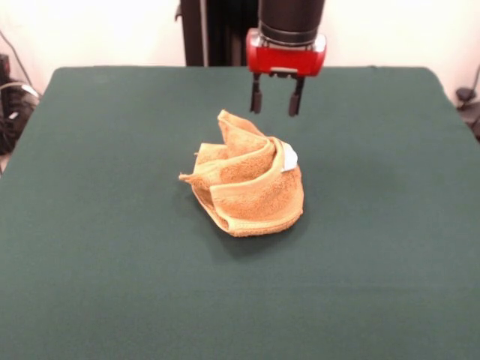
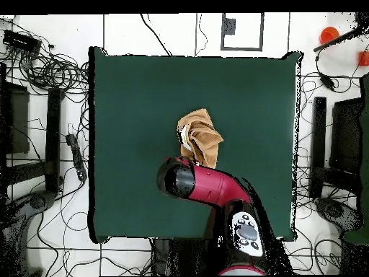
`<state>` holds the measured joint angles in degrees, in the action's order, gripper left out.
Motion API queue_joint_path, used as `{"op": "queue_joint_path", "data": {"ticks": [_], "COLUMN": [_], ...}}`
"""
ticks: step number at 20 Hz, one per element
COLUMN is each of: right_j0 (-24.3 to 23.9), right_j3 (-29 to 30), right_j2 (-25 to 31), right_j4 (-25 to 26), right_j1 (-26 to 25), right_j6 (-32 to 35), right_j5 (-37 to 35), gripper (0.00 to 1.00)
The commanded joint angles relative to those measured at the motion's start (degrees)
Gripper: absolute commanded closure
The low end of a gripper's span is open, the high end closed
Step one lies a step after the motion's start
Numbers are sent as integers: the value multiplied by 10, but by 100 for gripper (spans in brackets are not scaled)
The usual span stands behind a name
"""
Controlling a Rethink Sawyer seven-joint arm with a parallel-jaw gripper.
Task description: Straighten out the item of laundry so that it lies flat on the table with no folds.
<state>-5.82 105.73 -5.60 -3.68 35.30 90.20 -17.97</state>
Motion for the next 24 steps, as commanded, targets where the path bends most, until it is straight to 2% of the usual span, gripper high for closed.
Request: {"op": "queue_joint_path", "data": {"ticks": [1, 24], "right_j0": [18, 16], "right_j3": [-45, -75], "right_j2": [12, 9], "right_j4": [-18, -19], "right_j1": [-22, -31], "right_j6": [106, 104], "right_j5": [-44, -49], "gripper": [0, 0]}}
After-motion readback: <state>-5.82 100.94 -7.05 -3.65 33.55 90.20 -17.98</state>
